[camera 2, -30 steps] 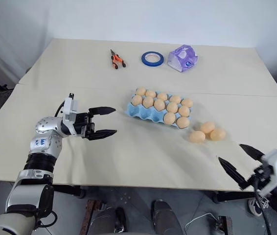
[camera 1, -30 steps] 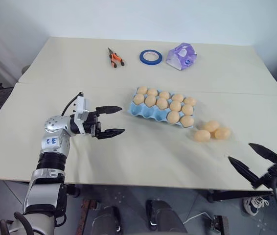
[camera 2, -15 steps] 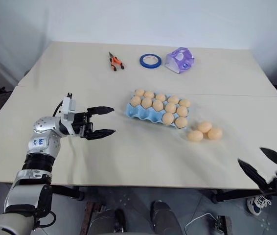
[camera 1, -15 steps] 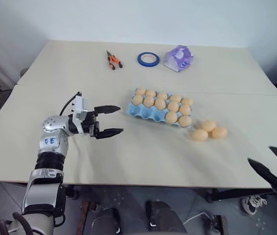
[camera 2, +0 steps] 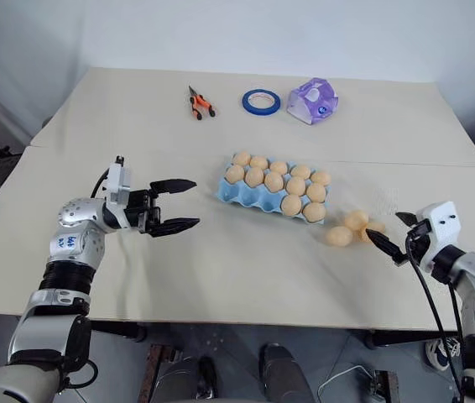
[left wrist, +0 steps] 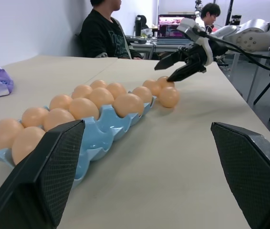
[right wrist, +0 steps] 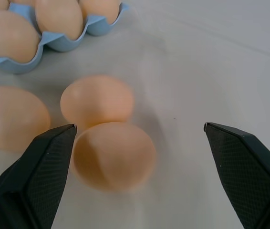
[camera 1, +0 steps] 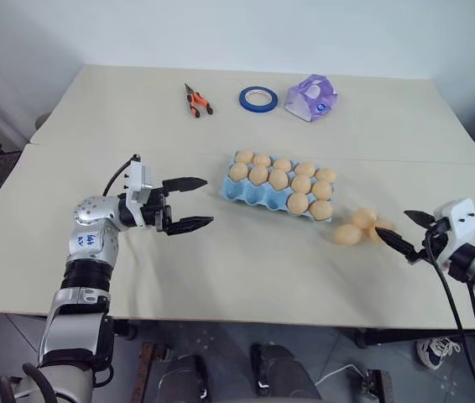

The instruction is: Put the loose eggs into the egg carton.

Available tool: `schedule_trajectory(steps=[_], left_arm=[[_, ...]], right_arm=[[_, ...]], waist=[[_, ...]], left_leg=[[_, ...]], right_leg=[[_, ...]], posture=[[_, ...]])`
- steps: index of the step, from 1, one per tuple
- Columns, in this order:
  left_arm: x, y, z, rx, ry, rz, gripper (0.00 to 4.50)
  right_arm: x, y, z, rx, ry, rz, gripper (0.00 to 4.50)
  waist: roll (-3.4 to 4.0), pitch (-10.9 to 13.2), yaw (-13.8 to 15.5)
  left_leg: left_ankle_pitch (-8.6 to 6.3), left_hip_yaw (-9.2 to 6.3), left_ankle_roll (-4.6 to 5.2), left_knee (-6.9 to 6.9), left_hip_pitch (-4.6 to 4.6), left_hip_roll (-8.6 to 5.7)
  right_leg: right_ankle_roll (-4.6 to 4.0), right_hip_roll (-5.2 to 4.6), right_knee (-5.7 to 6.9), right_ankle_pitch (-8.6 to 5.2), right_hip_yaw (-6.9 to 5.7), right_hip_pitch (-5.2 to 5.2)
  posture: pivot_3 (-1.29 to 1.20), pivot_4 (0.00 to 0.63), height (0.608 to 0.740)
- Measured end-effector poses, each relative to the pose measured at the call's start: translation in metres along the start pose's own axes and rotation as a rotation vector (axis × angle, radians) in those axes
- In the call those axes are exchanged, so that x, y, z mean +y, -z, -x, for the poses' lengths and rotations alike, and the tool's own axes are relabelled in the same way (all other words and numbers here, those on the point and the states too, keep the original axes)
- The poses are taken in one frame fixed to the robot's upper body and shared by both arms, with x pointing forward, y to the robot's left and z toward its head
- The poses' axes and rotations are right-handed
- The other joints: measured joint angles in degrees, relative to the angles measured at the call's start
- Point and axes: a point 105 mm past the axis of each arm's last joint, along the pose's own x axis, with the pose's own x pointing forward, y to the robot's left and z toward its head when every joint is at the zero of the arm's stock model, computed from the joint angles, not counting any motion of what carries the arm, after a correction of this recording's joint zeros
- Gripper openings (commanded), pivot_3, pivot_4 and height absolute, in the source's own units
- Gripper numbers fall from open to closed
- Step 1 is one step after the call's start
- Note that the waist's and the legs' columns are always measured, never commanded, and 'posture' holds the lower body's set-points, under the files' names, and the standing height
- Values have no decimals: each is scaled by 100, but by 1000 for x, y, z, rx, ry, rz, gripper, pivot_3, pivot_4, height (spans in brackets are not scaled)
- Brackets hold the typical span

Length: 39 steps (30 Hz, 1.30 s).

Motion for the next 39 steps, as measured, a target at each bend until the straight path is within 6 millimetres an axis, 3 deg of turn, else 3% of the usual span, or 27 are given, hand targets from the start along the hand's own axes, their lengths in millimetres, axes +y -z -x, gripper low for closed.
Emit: schedule_trajectory(steps=[8,15,21,24,27,29,32,39], left_arm=[[-1,-3,-1,1,-2,-19,4500],[0,-1,0,2,-16,-15,4500],[0,-1,0,2,-23,-16,4500],[1,-1,0,2,-25,-17,4500],[1,-2,0,1,-27,-19,4500],[1,-2,0,1,-30,-21,4500],[2,-2,2,-2,-44,-24,4500],[3,-1,2,-5,-61,-24,4500]], right_arm=[[3,6,-12,53,-62,25,4477],[0,4,-14,43,-44,28,2329],[3,3,-12,41,-34,50,1932],[4,-21,-12,-21,-12,80,1918],[5,-67,-11,-119,9,137,1910],[16,-106,-11,-201,5,194,1910],[38,-131,-22,-238,-16,213,1910],[120,-132,-87,-218,-179,143,1910]], waist=[[2,1,-21],[2,1,-21],[2,1,-21],[11,6,-33],[18,11,-36],[18,11,-35],[18,11,-34],[18,11,-38]], left_leg=[[-7,16,-7,9,1,5],[-5,14,-9,11,4,5],[-5,14,-9,10,4,5],[-5,19,-9,12,4,3],[0,25,-13,12,-2,3],[4,24,-21,11,-4,7],[6,20,-26,9,-8,14],[10,30,-30,16,-45,15]], right_leg=[[7,6,6,-6,6,-4],[5,3,22,-7,11,-6],[4,2,23,-7,11,-7],[5,1,32,-7,19,-14],[4,2,51,-7,28,-34],[-4,7,61,-11,28,-42],[-11,11,64,-16,24,-48],[-18,13,89,-20,28,-101]], posture=[[0,150,740],[0,150,740],[0,150,740],[0,150,740],[0,150,740],[0,150,740],[0,150,740],[0,150,740]])
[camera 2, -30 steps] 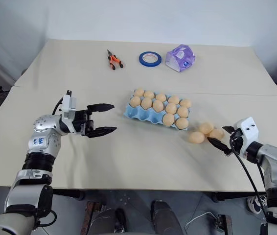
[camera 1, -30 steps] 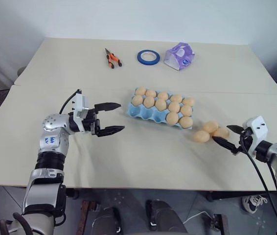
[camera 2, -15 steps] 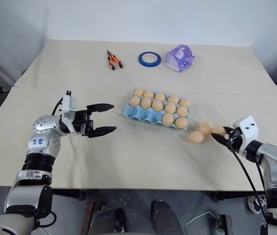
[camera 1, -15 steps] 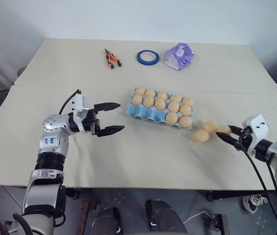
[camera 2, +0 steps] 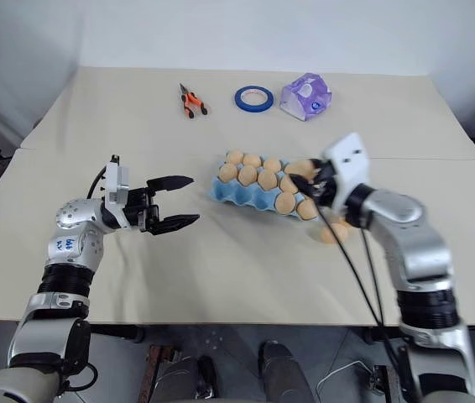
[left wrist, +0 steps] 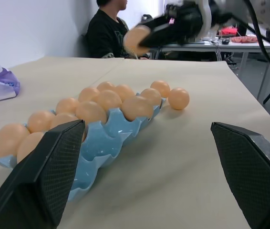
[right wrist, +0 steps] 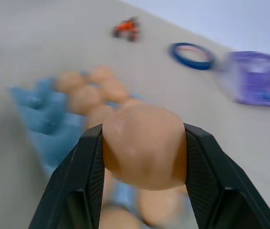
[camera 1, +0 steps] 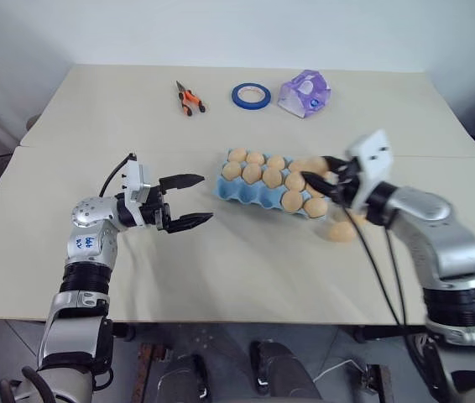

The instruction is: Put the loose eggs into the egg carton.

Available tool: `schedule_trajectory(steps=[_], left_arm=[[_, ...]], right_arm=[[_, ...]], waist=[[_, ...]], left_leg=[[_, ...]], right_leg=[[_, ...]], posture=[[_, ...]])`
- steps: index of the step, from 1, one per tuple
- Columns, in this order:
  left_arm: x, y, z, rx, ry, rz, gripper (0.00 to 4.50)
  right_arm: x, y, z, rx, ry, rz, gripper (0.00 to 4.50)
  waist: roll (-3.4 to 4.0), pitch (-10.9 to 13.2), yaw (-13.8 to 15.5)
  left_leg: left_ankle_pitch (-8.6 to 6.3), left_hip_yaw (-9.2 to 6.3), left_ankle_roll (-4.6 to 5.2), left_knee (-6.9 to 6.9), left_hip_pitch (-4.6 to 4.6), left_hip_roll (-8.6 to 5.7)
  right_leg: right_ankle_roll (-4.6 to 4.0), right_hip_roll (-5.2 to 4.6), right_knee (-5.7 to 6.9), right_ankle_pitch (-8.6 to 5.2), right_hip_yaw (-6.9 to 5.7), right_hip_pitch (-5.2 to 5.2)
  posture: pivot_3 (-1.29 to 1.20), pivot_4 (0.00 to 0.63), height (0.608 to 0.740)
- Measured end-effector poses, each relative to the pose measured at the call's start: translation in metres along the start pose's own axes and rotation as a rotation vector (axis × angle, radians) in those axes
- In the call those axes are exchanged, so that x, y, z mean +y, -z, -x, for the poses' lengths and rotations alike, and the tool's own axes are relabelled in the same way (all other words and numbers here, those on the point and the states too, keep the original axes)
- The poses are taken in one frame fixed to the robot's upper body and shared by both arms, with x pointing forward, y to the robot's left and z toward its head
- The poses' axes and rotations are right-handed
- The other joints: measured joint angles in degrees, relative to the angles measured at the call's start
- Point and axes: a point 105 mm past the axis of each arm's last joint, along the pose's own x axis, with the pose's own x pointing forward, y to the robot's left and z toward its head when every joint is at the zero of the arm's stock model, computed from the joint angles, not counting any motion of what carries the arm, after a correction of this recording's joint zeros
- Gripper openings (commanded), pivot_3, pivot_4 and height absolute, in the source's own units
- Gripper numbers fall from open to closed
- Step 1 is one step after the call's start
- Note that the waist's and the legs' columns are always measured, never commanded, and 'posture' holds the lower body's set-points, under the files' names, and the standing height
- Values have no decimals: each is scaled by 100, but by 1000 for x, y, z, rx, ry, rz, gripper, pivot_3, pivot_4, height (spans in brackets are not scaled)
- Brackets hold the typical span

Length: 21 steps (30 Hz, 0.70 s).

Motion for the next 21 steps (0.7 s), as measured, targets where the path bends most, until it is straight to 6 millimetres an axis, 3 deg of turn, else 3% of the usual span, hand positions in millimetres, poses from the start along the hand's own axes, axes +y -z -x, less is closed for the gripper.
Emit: schedule_trajectory(steps=[2,7,15,21], left_arm=[[0,1,2,2,-12,0,4500],[-1,3,6,1,-39,1,4500],[-6,4,10,12,-53,-7,4500],[-6,-1,9,9,-52,-28,4500]], right_arm=[[7,6,-13,16,-9,-11,1910],[24,25,-37,59,-46,-28,1910],[27,30,-44,95,-69,11,4486],[31,22,-43,78,-96,31,4486]], waist=[[-1,-1,23],[-1,0,22],[-1,0,-3],[-1,0,-4]], left_leg=[[6,1,6,13,-46,-3],[12,18,8,17,-53,-6],[23,16,-8,15,-46,-1],[25,14,-9,15,-45,-2]], right_leg=[[2,-2,11,1,-12,-40],[8,-1,16,2,-32,-52],[6,5,32,2,-30,-54],[5,4,37,1,-31,-54]], posture=[[0,150,740],[0,150,740],[0,150,740],[0,150,740]])
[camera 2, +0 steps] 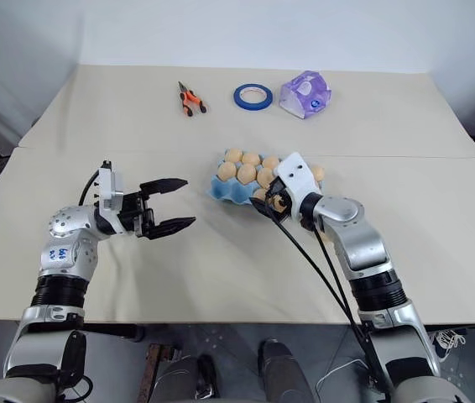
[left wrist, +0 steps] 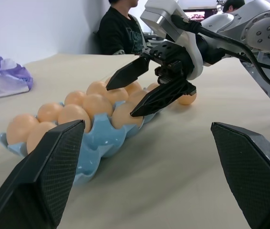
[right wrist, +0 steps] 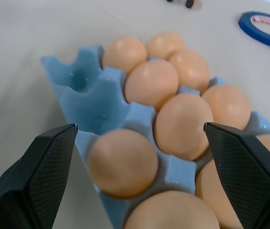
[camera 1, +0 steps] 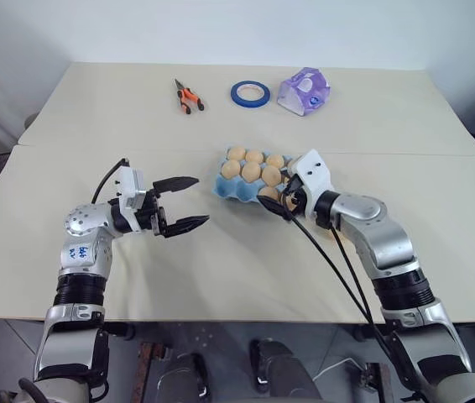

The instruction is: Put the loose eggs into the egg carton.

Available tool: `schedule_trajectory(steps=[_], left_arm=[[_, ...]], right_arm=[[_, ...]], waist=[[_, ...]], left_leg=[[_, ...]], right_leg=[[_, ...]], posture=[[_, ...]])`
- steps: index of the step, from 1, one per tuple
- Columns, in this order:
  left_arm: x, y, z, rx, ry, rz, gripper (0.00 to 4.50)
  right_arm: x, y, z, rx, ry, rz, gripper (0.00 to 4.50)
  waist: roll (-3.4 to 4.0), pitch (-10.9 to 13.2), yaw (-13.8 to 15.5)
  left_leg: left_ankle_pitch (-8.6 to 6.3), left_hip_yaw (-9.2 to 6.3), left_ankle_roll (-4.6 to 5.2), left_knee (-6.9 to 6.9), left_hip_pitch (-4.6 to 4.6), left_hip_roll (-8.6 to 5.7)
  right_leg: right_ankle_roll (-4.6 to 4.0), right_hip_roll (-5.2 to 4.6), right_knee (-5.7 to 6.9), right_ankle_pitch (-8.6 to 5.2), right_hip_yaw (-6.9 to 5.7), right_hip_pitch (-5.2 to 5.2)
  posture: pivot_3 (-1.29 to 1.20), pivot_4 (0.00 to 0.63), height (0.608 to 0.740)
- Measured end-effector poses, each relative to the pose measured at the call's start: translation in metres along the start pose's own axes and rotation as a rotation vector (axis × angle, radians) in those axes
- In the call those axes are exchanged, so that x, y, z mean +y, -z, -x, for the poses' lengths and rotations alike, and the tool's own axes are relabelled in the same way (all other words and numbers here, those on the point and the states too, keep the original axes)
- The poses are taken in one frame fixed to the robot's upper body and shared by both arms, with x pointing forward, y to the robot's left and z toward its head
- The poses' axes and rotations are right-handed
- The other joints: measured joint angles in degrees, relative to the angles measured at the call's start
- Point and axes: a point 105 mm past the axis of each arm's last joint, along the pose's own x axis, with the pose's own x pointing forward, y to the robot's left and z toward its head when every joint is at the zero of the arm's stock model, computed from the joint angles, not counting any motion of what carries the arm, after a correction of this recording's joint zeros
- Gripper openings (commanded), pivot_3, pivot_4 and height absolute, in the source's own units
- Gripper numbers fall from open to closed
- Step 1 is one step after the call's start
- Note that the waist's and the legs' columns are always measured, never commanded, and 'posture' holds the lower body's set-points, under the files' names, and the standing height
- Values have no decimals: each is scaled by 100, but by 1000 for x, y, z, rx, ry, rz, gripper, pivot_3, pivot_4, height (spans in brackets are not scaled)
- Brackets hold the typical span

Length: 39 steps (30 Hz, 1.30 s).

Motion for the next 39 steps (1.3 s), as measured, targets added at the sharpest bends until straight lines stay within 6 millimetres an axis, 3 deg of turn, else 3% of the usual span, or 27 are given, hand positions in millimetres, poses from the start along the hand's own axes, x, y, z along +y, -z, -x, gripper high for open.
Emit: schedule_trajectory(steps=[6,10,14,19,22,30,34,39], left_arm=[[0,0,0,-1,0,2,4500],[1,-1,-3,-7,5,1,4500],[3,3,-1,-5,-1,21,4500],[2,2,-5,-14,14,21,4500],[4,0,-7,-19,20,16,4500],[-1,2,-3,-6,72,28,4500],[-5,6,0,9,130,50,4500],[-8,7,-2,20,204,67,4500]], right_arm=[[4,-21,9,-57,-26,15,4486],[-10,-37,57,-154,-30,-24,4486],[-30,-8,113,-122,37,-86,4486],[-27,12,162,-136,61,-74,4486],[-21,18,186,-158,83,-66,4486],[13,76,251,32,121,-185,4486],[23,86,269,85,134,-207,4486],[20,83,272,74,157,-180,4486]], waist=[[0,0,13],[-3,-2,93],[-6,-4,188],[-7,-3,173],[-8,-4,168],[-9,-4,177],[-12,-3,143],[-15,-2,141]], left_leg=[[0,-2,1,-2,-1,-2],[-3,-17,3,-9,-6,-4],[-7,-10,9,-10,-7,-30],[-4,-13,11,-9,0,-36],[1,-21,10,-8,8,-40],[-1,-43,22,-6,18,-52],[-31,-42,38,-15,78,-49],[-31,-43,46,-19,96,-47]], right_leg=[[0,-3,-2,0,0,0],[0,-5,-20,0,1,4],[1,-5,-32,0,1,6],[3,-3,-22,1,4,9],[3,-5,-12,2,7,14],[3,-19,-19,3,6,41],[-1,-20,-40,4,3,103],[-28,-29,-59,-1,4,128]], posture=[[0,150,740],[0,150,740],[0,150,740],[0,150,740],[0,150,740],[0,150,740],[0,150,740],[0,150,740]])
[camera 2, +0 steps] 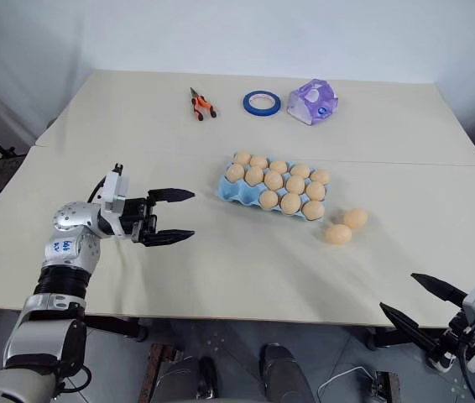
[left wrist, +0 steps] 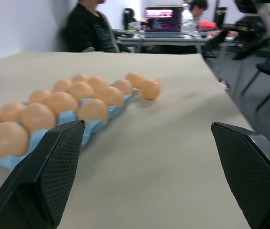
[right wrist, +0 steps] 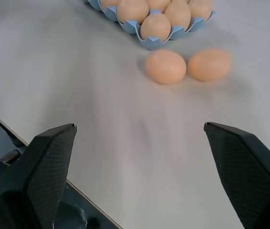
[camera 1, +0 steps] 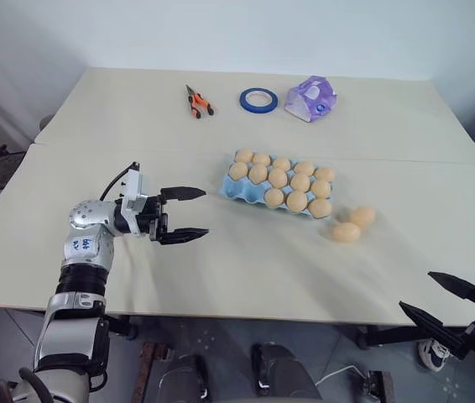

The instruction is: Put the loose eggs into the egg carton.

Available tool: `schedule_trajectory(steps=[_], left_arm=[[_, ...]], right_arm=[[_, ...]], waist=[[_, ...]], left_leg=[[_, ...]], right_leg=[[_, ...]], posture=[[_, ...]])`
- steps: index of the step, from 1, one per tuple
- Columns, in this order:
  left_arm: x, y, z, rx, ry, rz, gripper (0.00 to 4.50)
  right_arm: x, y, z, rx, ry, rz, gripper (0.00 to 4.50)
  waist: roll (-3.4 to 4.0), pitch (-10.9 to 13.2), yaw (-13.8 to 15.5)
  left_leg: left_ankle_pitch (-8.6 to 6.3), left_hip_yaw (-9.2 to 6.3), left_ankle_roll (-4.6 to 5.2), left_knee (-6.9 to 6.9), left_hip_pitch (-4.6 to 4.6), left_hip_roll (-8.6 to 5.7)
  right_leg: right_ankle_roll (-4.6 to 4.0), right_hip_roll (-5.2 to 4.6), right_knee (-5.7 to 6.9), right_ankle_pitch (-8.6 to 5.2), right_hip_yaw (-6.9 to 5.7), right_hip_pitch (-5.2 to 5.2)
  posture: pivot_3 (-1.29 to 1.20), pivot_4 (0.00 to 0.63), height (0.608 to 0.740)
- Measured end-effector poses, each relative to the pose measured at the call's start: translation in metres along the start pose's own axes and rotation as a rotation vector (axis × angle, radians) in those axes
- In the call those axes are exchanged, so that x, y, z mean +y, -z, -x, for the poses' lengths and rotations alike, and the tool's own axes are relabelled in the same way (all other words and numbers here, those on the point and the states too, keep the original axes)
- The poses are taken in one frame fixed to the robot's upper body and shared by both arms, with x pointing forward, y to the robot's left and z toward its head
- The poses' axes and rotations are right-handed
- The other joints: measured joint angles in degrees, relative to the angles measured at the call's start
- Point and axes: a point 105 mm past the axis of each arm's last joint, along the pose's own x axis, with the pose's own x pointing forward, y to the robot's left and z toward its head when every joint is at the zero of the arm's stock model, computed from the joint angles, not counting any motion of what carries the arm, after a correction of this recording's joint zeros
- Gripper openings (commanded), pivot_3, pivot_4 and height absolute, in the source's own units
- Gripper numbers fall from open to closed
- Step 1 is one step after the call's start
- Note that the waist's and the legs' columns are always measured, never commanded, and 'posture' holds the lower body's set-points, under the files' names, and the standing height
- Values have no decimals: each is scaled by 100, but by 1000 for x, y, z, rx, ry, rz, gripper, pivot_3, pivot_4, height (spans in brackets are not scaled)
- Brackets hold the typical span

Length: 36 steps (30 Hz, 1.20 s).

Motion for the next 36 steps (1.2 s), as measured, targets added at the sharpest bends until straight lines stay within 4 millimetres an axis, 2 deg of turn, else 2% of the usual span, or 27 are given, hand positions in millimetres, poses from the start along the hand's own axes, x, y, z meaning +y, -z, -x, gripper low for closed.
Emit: schedule_trajectory(steps=[9,11,13,17,22,25,29,32,36], left_arm=[[4,0,-1,0,-1,4,4500],[4,-1,-2,-1,0,-5,4500],[5,-3,-3,-4,2,-14,4500],[5,-3,-8,-19,11,-20,4500],[4,-3,-13,-35,9,-21,4500],[4,-3,-13,-37,0,-20,4500],[4,-4,-14,-37,-7,-28,4500],[5,-4,-13,-37,-19,-27,4500],[2,-1,-12,-34,-32,-19,4500]], right_arm=[[-4,-8,-7,-39,58,6,4486],[-5,-7,-15,-45,90,-18,4486],[-8,-5,-30,-63,140,-46,4486],[-10,0,-73,-100,242,-84,4486],[-6,6,-123,-101,267,-100,4486],[-11,18,-137,-56,290,-84,4486],[-18,21,-152,-40,304,-64,4486],[-25,19,-157,-50,330,-60,3879],[-25,21,-157,-52,333,-66,2531]], waist=[[0,0,32],[-2,-1,25],[-2,-1,17],[0,-2,-7],[0,-2,2],[0,-3,22],[0,-3,27],[0,-3,26],[0,-3,25]], left_leg=[[-9,-5,14,-9,-8,3],[-11,-6,13,-8,-9,5],[-11,-6,11,-7,-9,8],[-8,-6,7,-7,-10,6],[-7,-2,10,-8,-20,2],[1,-2,15,-6,-28,2],[5,0,6,-1,-47,7],[4,0,1,2,-47,2],[6,-1,-4,1,-46,9]], right_leg=[[9,-10,-29,8,9,6],[9,-8,-30,8,9,6],[8,-8,-28,8,9,5],[3,-10,-23,6,11,1],[10,-11,-21,10,12,-10],[26,-9,-19,18,10,-17],[30,-1,-20,18,10,-32],[31,7,-20,18,9,-32],[31,11,-17,18,9,-32]], posture=[[0,150,740],[0,150,740],[0,150,740],[0,150,740],[0,150,740],[0,150,740],[0,150,740],[0,150,740],[0,150,740]])
